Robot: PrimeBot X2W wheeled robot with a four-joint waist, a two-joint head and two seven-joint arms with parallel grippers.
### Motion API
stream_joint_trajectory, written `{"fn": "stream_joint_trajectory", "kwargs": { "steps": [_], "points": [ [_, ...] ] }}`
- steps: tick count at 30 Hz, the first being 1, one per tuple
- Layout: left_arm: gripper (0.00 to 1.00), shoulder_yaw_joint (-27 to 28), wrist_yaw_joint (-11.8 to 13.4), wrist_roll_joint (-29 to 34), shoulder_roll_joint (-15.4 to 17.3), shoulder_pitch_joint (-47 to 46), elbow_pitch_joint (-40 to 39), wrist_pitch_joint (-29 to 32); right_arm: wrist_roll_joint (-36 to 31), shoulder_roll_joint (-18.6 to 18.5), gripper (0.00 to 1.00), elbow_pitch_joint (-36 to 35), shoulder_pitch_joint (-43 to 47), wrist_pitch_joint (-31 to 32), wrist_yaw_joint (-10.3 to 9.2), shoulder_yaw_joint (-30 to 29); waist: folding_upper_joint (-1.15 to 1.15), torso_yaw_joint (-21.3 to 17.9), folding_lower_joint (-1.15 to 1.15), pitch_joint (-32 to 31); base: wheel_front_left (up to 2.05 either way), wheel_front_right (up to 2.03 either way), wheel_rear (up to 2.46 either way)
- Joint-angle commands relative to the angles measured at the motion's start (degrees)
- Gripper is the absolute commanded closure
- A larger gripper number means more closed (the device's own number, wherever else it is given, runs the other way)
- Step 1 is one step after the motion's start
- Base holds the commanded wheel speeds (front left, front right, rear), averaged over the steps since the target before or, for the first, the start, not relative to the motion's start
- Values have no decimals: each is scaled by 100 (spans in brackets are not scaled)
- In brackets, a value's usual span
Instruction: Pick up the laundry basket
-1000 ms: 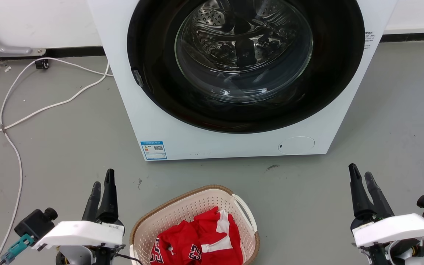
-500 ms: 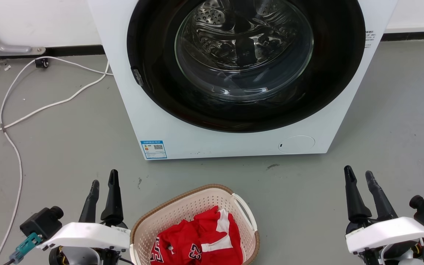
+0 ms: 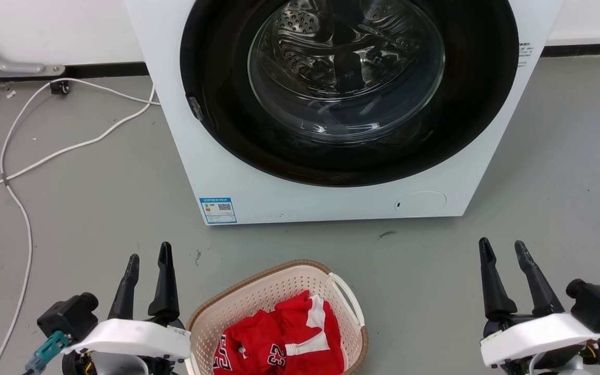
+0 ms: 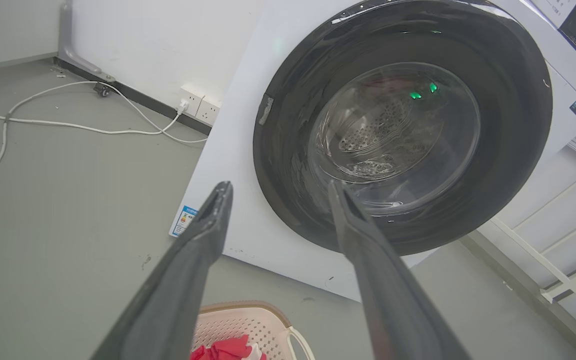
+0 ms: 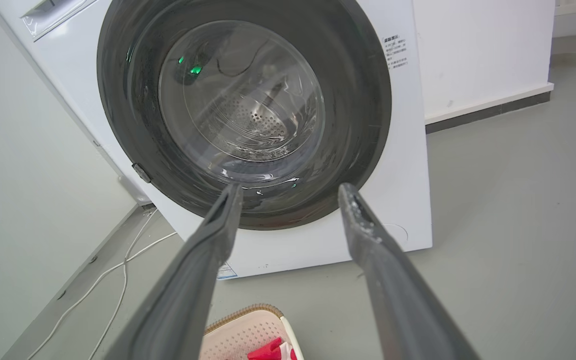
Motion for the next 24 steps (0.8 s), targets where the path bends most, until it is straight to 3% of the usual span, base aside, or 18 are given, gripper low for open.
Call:
{"fn": "stream_joint_trajectory", "kwargs": {
  "steps": [1,24],
  "points": [
    [0,-12,-11,135,25,4,-73,-46,-154,-28,0,-82,16,-59,1,25,0,0,0,2,0,0,0],
    [0,-59,56,1443,29,83,-197,-373,-1500,-32,0,-300,112,-390,0,83,0,-5,0,96,0,0,0]
  ]
}}
